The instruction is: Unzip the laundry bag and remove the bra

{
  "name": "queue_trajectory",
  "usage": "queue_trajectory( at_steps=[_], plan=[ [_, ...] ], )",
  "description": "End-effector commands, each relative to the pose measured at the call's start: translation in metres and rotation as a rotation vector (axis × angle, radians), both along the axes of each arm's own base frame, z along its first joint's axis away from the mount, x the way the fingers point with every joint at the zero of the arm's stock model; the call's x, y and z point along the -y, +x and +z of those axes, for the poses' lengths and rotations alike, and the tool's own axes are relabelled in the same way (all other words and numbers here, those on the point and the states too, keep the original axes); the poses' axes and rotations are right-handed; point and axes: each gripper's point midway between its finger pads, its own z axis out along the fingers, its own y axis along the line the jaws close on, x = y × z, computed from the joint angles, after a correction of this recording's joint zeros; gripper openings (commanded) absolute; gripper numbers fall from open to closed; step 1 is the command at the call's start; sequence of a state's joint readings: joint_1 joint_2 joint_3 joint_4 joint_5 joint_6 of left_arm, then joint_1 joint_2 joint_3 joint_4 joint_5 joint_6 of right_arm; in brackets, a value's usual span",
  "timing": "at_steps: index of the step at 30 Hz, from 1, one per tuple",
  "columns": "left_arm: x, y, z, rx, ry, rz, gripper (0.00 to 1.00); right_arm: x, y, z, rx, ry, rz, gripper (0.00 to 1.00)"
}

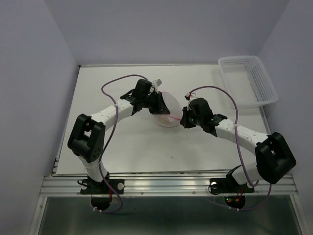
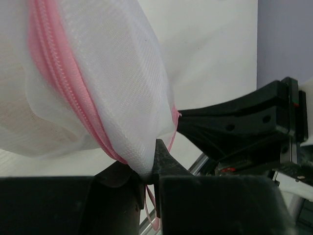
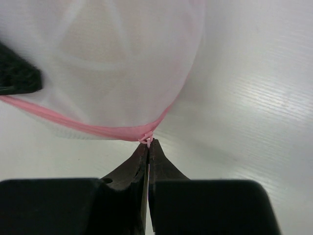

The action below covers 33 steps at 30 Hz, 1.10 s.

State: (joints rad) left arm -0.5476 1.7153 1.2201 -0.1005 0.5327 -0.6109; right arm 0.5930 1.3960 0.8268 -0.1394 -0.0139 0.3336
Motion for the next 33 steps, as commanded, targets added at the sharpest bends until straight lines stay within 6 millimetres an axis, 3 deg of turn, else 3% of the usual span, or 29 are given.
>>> queue_trajectory(
  at_steps=[1, 7, 12, 13, 16, 17, 18, 19, 20, 22, 23, 24, 25, 26, 28, 29, 31, 33],
  plan=[
    [-0.016, 0.015, 0.046, 0.222, -0.011, -0.086, 0.00, 0.039, 0.017, -0.013, -0.006, -0.141, -0.080, 0.01],
    [-0.026, 0.009, 0.041, 0.241, 0.022, -0.134, 0.00, 0.092, 0.073, -0.001, 0.116, -0.189, -0.226, 0.01],
    [-0.032, 0.014, 0.032, 0.227, 0.047, -0.123, 0.00, 0.111, 0.102, 0.002, 0.177, -0.237, -0.255, 0.01],
    [-0.032, 0.016, 0.032, 0.226, 0.045, -0.121, 0.00, 0.107, 0.102, 0.003, 0.174, -0.228, -0.239, 0.01],
    [-0.031, 0.030, 0.029, 0.209, 0.060, -0.084, 0.00, 0.073, 0.087, 0.010, 0.151, -0.082, -0.088, 0.01],
    [-0.031, 0.038, 0.021, 0.193, 0.078, -0.068, 0.00, 0.061, 0.075, 0.005, 0.136, -0.070, -0.054, 0.01],
    [-0.029, 0.048, 0.028, 0.207, 0.079, -0.050, 0.00, 0.055, 0.069, 0.007, 0.138, -0.056, -0.042, 0.01],
    [-0.027, 0.054, 0.018, 0.179, 0.090, -0.037, 0.00, 0.046, 0.057, 0.009, 0.118, -0.036, -0.011, 0.01],
    [-0.023, 0.064, 0.029, 0.205, 0.078, -0.034, 0.00, 0.032, 0.041, 0.003, 0.088, -0.035, 0.026, 0.01],
    [-0.020, 0.073, 0.029, 0.190, 0.075, -0.024, 0.01, 0.015, 0.020, 0.001, 0.048, -0.022, 0.069, 0.01],
    [-0.019, 0.078, 0.025, 0.182, 0.085, -0.021, 0.09, 0.007, 0.011, 0.001, 0.028, -0.005, 0.069, 0.01],
    [-0.017, 0.086, 0.033, 0.196, 0.077, -0.011, 0.17, -0.002, 0.002, 0.001, 0.018, 0.008, 0.082, 0.01],
    [-0.016, 0.087, 0.033, 0.194, 0.083, -0.008, 0.30, -0.012, -0.011, -0.001, -0.006, 0.022, 0.109, 0.01],
    [-0.018, 0.095, 0.033, 0.199, 0.093, 0.008, 0.56, -0.019, -0.016, 0.006, -0.024, 0.076, 0.087, 0.01],
    [-0.020, 0.097, 0.033, 0.186, 0.103, 0.018, 0.68, -0.025, -0.025, 0.009, -0.052, 0.120, 0.089, 0.01],
    [-0.023, 0.099, 0.033, 0.185, 0.108, 0.029, 0.85, -0.027, -0.027, 0.015, -0.056, 0.147, 0.061, 0.01],
    [-0.028, 0.098, 0.032, 0.177, 0.117, 0.043, 0.99, -0.028, -0.029, 0.022, -0.051, 0.163, 0.045, 0.01],
    [-0.035, 0.095, 0.033, 0.169, 0.125, 0.062, 0.99, -0.030, -0.029, 0.033, -0.033, 0.189, 0.027, 0.01]
  ],
)
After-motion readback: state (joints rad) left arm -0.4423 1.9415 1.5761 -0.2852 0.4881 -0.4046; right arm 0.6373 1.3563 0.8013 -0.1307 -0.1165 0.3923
